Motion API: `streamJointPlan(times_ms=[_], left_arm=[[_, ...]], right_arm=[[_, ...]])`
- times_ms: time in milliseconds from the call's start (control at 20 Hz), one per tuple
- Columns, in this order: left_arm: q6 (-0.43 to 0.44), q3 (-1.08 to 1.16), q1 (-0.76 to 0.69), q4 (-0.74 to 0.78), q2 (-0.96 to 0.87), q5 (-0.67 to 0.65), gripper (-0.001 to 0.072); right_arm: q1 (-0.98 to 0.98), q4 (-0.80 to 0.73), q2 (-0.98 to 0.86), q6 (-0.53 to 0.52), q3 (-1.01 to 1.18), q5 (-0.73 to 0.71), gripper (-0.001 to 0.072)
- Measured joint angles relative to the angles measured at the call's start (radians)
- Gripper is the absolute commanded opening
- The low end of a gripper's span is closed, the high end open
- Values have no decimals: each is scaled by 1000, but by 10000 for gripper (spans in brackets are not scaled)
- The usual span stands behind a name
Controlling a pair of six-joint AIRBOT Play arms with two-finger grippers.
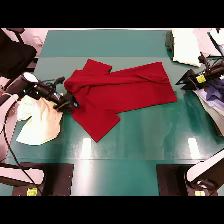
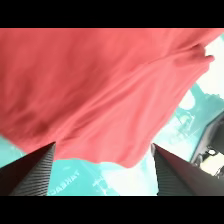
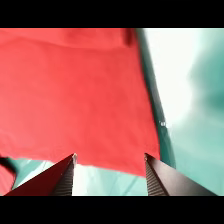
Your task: Fold the shirts.
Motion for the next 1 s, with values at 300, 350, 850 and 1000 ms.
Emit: streamJointPlan(times_ms=[300, 350, 850, 1000], left_arm=[[19, -149, 2, -21, 34, 64, 706], [19, -156, 2, -24, 35, 73, 705], [45, -123, 85, -3, 77, 57, 704], [43, -118, 138, 26, 130, 55, 704]], right_arm=[[-35, -31, 2, 2, -175, 16, 500], [-39, -19, 3, -3, -202, 18, 500], [-57, -19, 2, -30, -260, -2, 500], [-63, -26, 1, -33, -215, -38, 500]])
